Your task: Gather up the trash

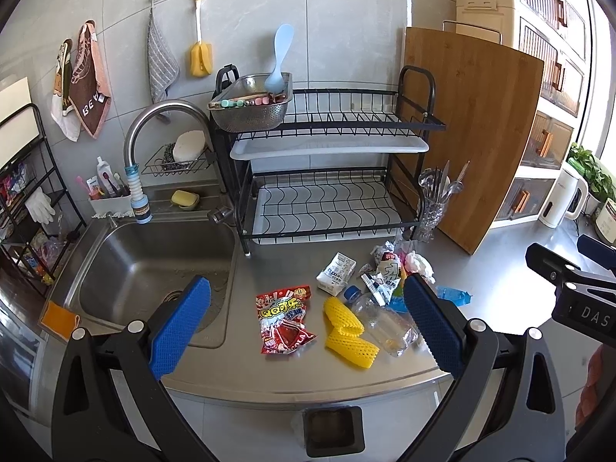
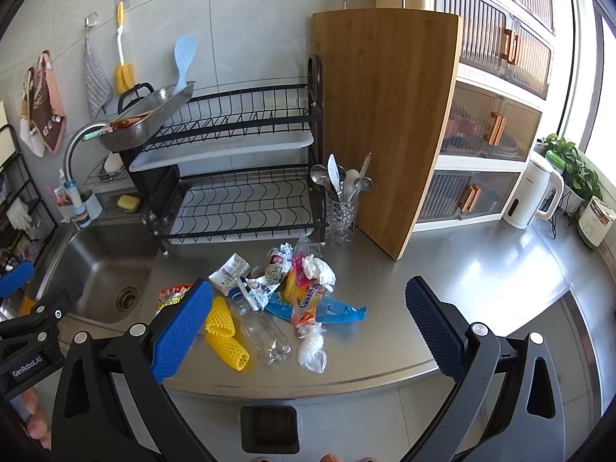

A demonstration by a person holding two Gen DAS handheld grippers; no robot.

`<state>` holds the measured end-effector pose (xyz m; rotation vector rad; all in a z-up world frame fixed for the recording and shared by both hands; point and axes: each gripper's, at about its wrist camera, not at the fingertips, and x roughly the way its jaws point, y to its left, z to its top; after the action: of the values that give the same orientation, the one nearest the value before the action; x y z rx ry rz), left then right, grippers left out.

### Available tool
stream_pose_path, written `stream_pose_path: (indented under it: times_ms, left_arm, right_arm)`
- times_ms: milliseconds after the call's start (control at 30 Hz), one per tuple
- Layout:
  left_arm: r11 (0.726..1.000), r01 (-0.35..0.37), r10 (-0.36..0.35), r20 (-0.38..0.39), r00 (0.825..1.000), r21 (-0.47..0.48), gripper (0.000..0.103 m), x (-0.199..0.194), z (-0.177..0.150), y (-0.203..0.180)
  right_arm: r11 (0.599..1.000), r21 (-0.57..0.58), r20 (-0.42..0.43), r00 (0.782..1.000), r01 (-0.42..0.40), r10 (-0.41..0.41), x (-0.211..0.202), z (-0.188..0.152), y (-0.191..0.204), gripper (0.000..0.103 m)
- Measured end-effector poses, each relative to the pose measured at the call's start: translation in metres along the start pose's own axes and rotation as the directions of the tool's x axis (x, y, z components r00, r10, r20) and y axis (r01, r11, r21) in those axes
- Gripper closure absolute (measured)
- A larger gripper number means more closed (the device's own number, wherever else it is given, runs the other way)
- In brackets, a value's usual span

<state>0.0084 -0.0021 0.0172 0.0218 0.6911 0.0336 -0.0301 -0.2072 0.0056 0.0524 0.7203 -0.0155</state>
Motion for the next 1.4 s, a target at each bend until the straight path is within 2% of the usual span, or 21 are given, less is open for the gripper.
stream_pose_path:
  times_ms: [567, 867, 1033, 1200, 1400]
  left_arm:
    - [1.0, -0.006, 0.006, 0.005, 1.0, 0.0, 0.008, -0.005, 0.003, -0.003]
    - [1.0, 0.003, -0.003, -0.055, 0.999, -0.004, 0.008, 0.02, -0.009, 0.002]
    - [1.0, 0.018, -0.017, -0.101, 0.995, 0.005, 0.008, 0.043, -0.018, 0.0]
    - [0.999, 0.045, -0.042, -0.152, 0.987, 0.012, 0.008, 0.069, -0.031, -0.005]
    - [0.994, 0.107, -0.106, -0.241, 0.965, -0.008, 0.008, 0.11, -0.049, -0.014]
  right_arm:
    - [1.0, -0.007, 0.001, 1.0, 0.025, -0.025, -0.002, 0.003, -0.004, 0.003]
    - [0.999, -0.009, -0.016, 0.999, 0.039, -0.039, 0.015, -0.007, -0.007, 0.003]
    - [1.0, 0.005, -0.088, 0.996, 0.013, -0.013, 0.044, -0.015, -0.011, 0.003]
    - [1.0, 0.021, -0.177, 0.984, 0.022, -0.018, 0.083, -0.032, -0.021, 0.003]
    - [0.999, 0.038, -0.27, 0.963, 0.014, -0.003, 0.126, -0.052, -0.029, 0.007]
